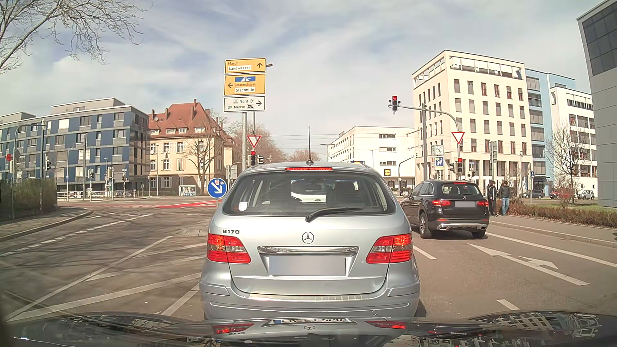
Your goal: Follow the waypoints while adhering to traffic rules and regulations
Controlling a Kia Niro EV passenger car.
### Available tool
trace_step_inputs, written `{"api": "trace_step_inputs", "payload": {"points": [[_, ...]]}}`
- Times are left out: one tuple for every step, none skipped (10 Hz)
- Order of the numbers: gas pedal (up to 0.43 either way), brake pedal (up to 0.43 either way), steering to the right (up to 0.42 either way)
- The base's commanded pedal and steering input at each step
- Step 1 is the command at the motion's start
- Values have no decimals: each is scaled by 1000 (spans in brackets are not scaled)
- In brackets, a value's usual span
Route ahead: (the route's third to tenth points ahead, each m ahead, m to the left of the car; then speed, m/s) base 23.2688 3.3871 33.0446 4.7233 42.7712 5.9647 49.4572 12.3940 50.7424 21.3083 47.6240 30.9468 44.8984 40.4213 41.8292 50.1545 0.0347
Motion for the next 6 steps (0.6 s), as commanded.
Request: {"api": "trace_step_inputs", "payload": {"points": [[0, 287, 6], [0, 287, 6], [0, 293, 6], [0, 293, 6], [0, 293, 6], [0, 293, 6]]}}
